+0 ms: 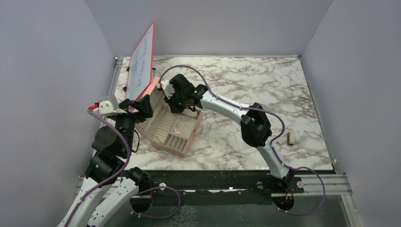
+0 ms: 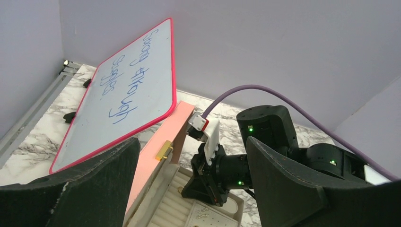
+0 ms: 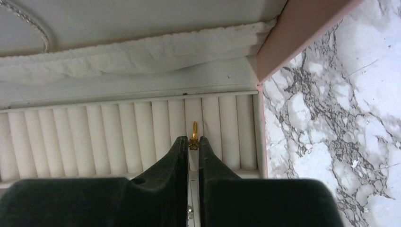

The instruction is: Organize the mixed jewelry

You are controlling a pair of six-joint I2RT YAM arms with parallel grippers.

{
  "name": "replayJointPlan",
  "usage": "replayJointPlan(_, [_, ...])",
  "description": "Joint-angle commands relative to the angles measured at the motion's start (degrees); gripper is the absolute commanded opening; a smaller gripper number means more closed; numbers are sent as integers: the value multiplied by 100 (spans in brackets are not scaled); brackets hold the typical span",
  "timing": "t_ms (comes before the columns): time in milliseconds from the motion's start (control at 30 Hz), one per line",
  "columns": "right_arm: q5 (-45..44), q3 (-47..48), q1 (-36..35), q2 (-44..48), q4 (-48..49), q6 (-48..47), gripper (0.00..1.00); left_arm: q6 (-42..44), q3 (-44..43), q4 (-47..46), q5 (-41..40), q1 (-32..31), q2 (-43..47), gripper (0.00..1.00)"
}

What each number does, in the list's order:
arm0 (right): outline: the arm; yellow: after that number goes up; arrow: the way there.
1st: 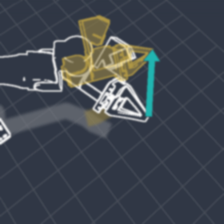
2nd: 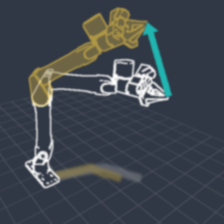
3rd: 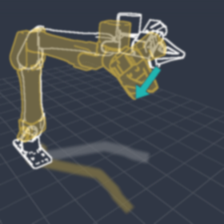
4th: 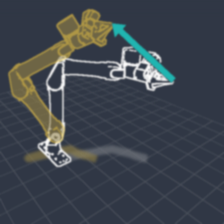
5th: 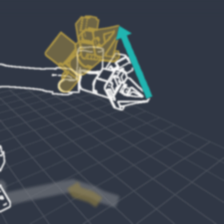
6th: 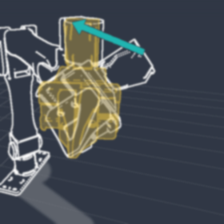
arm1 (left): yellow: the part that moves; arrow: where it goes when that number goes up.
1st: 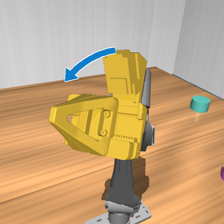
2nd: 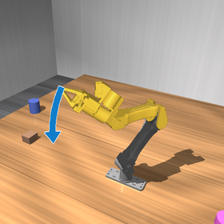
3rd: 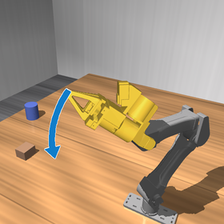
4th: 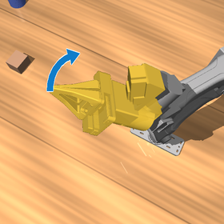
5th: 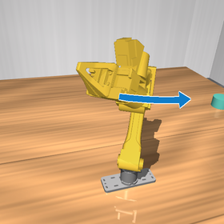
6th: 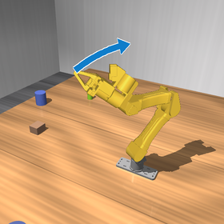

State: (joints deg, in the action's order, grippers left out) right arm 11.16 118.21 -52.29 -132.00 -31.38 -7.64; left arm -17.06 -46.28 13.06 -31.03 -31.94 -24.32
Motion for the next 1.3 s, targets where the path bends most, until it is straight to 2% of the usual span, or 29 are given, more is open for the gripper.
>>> replayJointPlan(0, [45,225,6,-208,-684,-353,1,45,63,11,-166,22,33,84])
replayJointPlan(500, [702,686,7,-417,-1270,-566,1,-14,91,34,-211,22,59,84])
replayJointPlan(900, [481,1116,2,-827,-1326,-455,1,-26,110,45,-202,22,58,84])
replayJointPlan(1267, [320,1221,0,-958,-1097,-102,10,-72,146,48,-185,22,39,84])
